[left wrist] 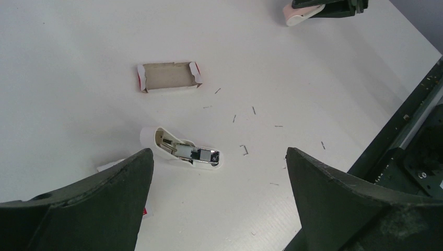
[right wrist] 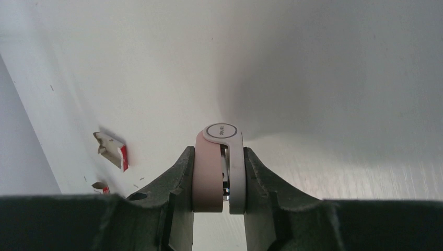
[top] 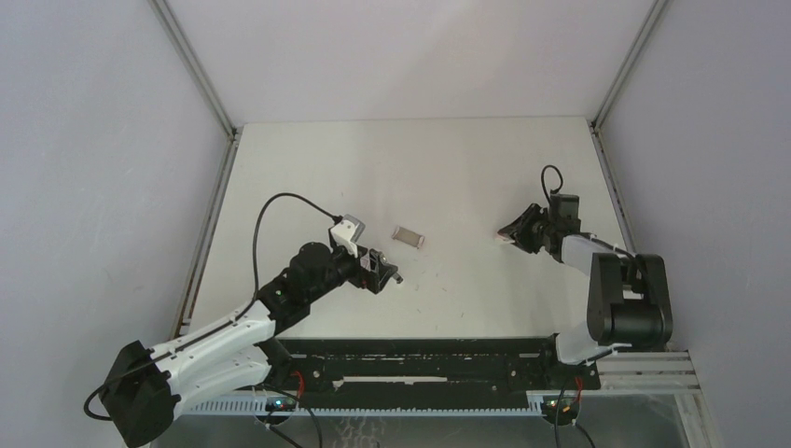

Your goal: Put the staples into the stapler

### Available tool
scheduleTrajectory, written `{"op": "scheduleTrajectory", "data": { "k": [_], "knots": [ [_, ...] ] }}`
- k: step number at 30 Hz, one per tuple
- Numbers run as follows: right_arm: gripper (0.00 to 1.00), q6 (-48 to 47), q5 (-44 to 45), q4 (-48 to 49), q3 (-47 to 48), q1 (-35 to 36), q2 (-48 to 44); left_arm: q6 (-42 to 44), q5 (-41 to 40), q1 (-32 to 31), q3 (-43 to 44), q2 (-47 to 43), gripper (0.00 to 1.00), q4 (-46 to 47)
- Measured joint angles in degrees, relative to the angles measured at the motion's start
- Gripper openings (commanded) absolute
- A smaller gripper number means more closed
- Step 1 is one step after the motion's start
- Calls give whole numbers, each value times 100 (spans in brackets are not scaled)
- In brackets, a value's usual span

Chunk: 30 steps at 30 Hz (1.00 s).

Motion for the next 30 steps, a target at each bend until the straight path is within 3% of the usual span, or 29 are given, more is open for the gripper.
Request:
{"op": "scheduleTrajectory", "data": {
  "k": [5,8,15,23,27,30],
  "knots": [
    [74,-133,-92,72,74,-87,232,-48,0,17,0,9,100,-31],
    [80,-216,-35,107,127,-103,199,-50,0,52,0,44,100,-57],
    [82,-446,776,-326,140,-170,-144,-140,70,293,0,129,100,-20],
    [81,-503,2205,-981,140,-297,-1298,-422,693,914,2,756,100,417],
    [80,-616,2133,-1047,133,-219,-2026,-555,1180,1167,11,1204,100,817],
    [79,-732,1937,-1058,129,258,-2352,-686,1591,1338,17,1569,100,1196]
  ]
}}
